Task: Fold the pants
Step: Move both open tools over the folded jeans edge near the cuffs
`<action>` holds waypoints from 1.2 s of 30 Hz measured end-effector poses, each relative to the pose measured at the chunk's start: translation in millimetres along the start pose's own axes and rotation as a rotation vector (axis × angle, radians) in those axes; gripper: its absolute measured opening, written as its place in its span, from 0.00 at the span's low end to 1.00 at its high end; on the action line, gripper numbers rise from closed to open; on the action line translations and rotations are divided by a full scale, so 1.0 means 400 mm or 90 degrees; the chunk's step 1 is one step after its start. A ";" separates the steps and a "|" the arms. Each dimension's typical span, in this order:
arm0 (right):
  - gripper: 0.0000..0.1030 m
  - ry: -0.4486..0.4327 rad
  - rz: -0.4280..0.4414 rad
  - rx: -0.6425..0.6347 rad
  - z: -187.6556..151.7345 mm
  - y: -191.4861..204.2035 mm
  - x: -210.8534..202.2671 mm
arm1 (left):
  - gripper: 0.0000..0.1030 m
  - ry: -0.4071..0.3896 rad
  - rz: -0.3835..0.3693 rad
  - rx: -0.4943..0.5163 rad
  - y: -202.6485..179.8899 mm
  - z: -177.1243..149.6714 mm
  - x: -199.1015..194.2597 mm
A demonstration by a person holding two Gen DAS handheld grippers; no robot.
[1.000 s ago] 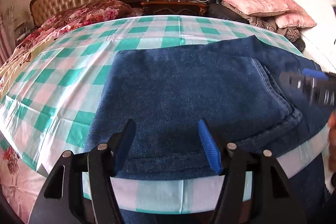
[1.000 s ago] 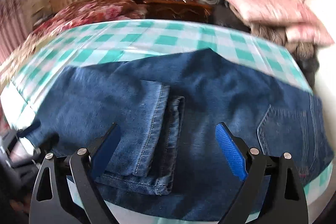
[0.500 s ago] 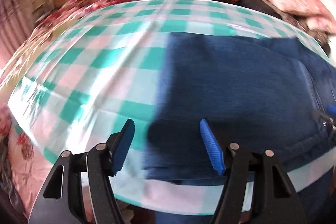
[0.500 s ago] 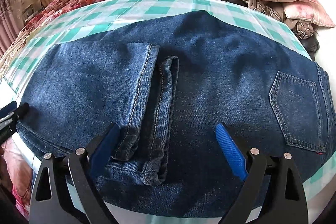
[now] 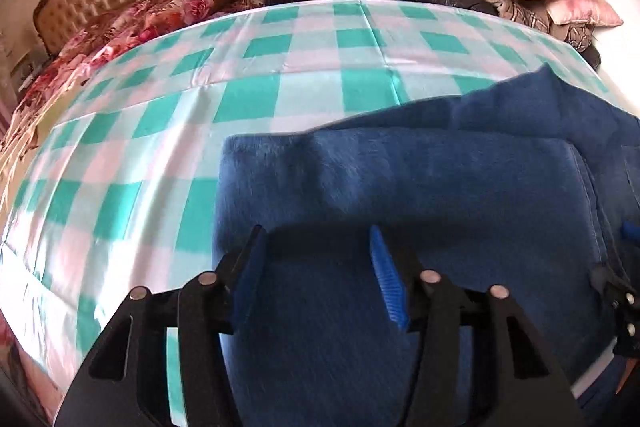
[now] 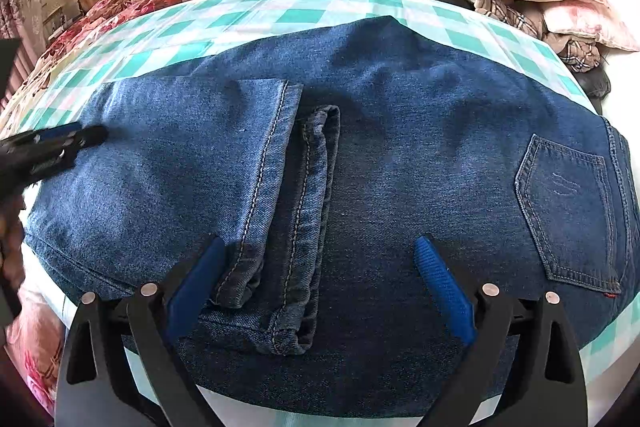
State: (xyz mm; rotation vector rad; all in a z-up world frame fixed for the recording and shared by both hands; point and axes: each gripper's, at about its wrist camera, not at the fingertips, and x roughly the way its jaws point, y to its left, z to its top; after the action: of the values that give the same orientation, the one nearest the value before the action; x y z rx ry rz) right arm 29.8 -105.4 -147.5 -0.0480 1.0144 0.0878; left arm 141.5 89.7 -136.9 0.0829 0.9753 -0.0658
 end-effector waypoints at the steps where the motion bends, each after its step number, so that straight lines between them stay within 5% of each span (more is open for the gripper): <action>1: 0.89 0.000 0.000 0.000 0.000 0.001 0.000 | 0.54 0.006 0.000 -0.005 0.017 0.014 0.010; 4: 0.89 0.000 0.002 -0.001 -0.001 -0.001 0.000 | 0.53 0.003 0.066 -0.044 0.079 0.032 0.010; 10: 0.90 -0.012 0.004 -0.001 -0.009 -0.001 -0.003 | 0.50 -0.041 -0.001 -0.098 0.112 -0.071 -0.099; 19: 0.90 -0.004 0.005 -0.003 -0.006 -0.002 -0.004 | 0.53 -0.042 0.050 -0.100 0.035 -0.253 -0.150; 29: 0.90 -0.004 0.008 -0.004 -0.002 -0.004 -0.005 | 0.59 -0.042 0.079 -0.103 0.027 -0.257 -0.175; 36: 0.91 -0.006 0.010 -0.004 -0.001 -0.002 -0.005 | 0.38 -0.077 0.012 -0.052 -0.041 -0.119 -0.173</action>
State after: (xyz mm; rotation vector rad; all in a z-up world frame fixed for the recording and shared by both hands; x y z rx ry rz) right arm 28.5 -106.3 -146.1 -0.0450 1.0057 0.1050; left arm 62.1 79.5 -106.9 0.0126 0.8557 -0.0134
